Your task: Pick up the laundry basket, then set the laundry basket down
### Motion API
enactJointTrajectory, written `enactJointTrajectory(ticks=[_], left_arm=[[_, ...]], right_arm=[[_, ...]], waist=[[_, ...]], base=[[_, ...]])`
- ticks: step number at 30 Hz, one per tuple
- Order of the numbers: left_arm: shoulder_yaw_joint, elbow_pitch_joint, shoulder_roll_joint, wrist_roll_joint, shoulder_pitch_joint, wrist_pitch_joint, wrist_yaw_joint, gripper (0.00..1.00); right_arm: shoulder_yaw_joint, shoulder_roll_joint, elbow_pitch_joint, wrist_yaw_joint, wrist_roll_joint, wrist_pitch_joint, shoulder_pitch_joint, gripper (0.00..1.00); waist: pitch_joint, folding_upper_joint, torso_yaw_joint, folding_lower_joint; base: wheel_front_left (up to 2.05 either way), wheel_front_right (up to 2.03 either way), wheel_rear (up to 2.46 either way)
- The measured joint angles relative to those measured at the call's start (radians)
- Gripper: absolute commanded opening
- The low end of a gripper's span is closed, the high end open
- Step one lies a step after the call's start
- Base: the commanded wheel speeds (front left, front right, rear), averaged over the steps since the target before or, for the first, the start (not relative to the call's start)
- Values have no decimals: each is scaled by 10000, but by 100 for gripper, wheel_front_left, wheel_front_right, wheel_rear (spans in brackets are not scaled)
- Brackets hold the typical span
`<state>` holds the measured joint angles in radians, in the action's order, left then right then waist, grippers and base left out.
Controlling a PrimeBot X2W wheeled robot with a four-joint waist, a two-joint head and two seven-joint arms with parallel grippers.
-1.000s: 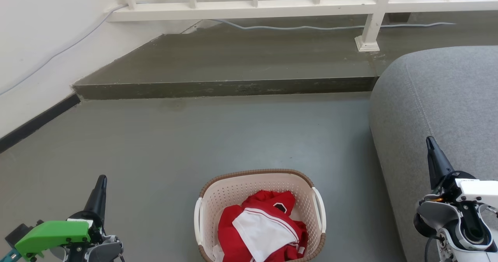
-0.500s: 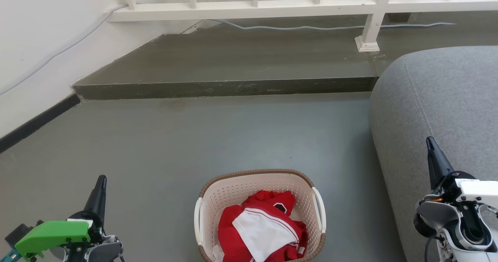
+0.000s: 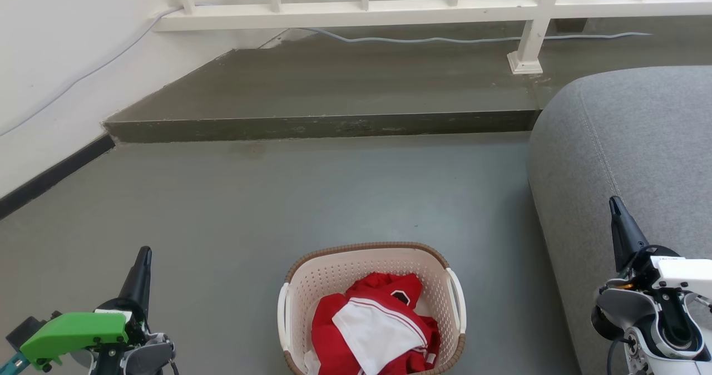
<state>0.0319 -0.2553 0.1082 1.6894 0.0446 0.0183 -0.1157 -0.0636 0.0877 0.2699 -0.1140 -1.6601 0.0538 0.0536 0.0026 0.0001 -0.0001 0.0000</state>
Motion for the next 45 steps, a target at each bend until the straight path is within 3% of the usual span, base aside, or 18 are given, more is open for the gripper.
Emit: enactJointTrajectory(ticks=[45], left_arm=[[-33,-173,-8,0,13,75,-33,0]], right_arm=[[-31,-17,63,-4,0,13,6,0]], waist=[[-4,-1,1,0]], base=[[0,0,0]])
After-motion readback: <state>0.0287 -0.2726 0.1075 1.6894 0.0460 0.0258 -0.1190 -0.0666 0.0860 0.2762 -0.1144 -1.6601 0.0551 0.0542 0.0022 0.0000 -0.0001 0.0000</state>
